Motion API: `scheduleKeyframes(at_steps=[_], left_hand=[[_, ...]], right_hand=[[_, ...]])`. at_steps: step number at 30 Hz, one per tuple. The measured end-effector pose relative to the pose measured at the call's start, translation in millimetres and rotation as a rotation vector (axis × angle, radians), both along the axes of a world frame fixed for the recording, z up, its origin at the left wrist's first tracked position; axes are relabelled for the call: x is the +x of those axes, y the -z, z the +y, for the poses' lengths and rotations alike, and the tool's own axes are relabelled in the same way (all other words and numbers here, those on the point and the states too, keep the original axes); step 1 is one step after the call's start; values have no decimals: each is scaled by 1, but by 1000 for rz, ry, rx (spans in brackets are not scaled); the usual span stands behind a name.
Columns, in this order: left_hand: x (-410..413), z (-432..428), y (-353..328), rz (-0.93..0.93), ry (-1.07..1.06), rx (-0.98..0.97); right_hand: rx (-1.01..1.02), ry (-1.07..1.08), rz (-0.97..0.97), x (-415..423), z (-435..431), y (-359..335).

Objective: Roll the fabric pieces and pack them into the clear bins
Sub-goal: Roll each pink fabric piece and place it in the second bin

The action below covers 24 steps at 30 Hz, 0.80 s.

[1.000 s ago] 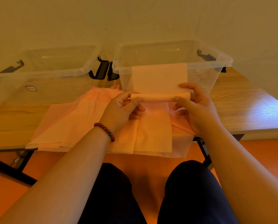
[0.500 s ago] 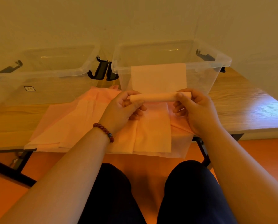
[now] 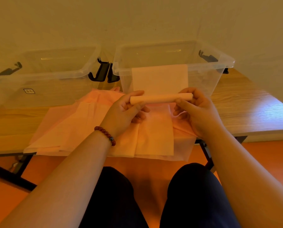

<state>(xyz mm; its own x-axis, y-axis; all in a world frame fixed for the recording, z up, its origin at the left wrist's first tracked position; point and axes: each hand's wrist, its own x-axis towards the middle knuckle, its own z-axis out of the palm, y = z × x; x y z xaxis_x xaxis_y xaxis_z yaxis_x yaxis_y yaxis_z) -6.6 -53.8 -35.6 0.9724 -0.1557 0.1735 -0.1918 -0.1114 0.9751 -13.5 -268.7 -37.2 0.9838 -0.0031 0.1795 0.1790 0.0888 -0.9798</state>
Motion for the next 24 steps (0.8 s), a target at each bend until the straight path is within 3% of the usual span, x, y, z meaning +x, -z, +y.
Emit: scheduleKeyframes(at_steps=[8,17,24], left_hand=[[0,-2,4,-35,17,89],[-1,-3,2,-5,26,79],[-1,-3,2,-91,16,168]], right_hand=[[-175,24,-27,3,0,3],[-118,1,-28,4,0,5],[-58,-21,8,1,2,1]])
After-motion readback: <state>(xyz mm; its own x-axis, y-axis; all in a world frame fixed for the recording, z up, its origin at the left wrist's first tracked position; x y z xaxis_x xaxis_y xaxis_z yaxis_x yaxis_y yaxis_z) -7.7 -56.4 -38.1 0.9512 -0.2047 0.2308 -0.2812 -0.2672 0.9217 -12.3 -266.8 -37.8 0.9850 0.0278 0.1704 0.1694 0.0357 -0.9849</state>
